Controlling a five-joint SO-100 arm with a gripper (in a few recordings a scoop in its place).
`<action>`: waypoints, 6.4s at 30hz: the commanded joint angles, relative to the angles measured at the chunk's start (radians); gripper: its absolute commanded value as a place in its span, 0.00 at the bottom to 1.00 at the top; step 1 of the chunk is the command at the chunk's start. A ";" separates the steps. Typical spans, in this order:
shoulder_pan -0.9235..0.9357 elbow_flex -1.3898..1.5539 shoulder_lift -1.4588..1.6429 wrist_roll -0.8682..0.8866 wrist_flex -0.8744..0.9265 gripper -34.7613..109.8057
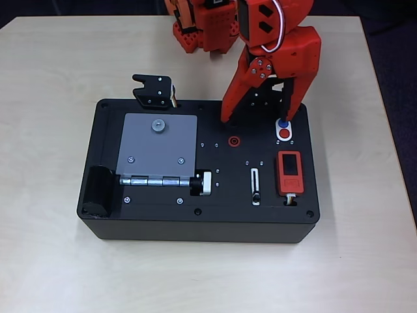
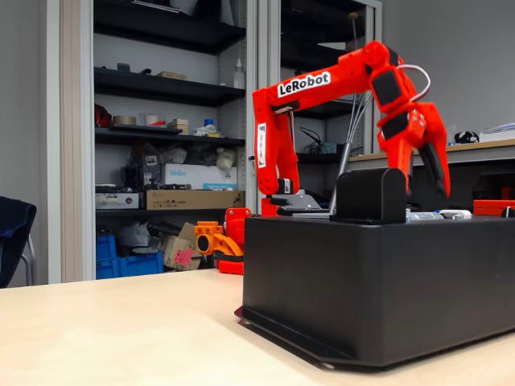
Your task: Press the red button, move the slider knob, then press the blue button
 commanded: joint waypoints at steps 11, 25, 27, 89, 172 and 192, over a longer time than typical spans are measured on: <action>0.035 -0.040 0.164 -0.006 0.140 0.34; 0.029 0.460 0.660 0.031 -0.106 0.24; 0.026 0.551 0.744 0.035 -0.150 0.24; 0.215 1.592 1.580 0.304 -1.571 0.25; 0.322 1.592 1.583 1.233 -3.324 0.24; 0.322 1.592 1.583 1.244 -3.324 0.24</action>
